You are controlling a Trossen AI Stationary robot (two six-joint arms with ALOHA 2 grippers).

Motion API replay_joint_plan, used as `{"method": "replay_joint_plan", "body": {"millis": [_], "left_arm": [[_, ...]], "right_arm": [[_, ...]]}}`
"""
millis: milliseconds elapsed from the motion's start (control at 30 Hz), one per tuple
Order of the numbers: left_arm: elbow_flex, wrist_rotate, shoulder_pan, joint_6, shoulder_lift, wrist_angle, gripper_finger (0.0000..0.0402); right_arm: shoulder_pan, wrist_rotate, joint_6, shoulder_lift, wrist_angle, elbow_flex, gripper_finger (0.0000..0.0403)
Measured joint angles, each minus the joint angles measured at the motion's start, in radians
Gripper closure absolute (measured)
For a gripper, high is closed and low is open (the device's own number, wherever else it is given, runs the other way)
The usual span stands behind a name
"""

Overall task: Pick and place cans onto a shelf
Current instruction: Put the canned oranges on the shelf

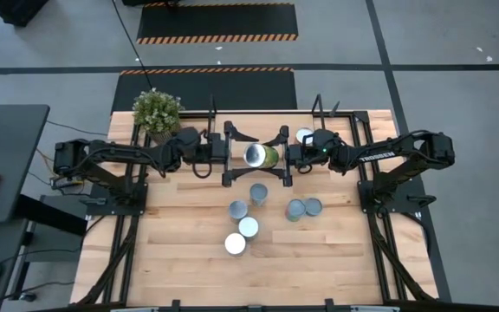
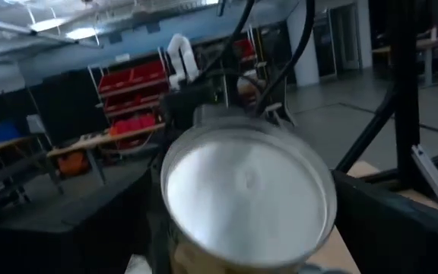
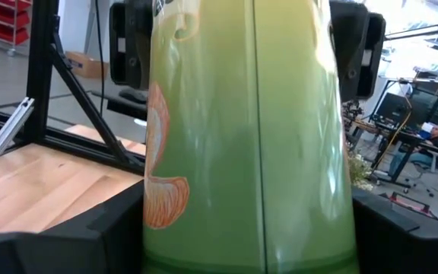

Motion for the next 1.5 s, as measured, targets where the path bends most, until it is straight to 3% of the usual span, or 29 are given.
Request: {"method": "replay_joint_plan", "body": {"millis": [233, 600, 1000, 1300, 1500], "left_arm": [[0.0, 0.001, 0.0, 0.001, -0.001, -0.002, 0.0015], [0.0, -0.02, 0.005, 0.035, 0.004, -0.018, 0.0051], [0.015, -0.003, 0.006, 0.058, 0.101, 0.105, 0.0053], [0.019, 0.009, 0.006, 0.065, 0.102, 0.098, 0.0094], [0.019, 0.01, 0.007, 0.054, 0.102, 0.088, 0.0087]], "right_arm": [[0.0, 0.0, 0.0, 0.0, 0.003, 0.0, 0.008], [0.008, 0.001, 0.0, 0.0, 0.073, 0.0, 0.0079], [0.01, 0.0, 0.002, 0.0, 0.076, 0.0, 0.0079], [0.01, 0.001, 0.002, 0.0, 0.072, 0.0, 0.0079], [0.01, 0.032, 0.02, 0.0, 0.052, 0.0, 0.0075]]}}
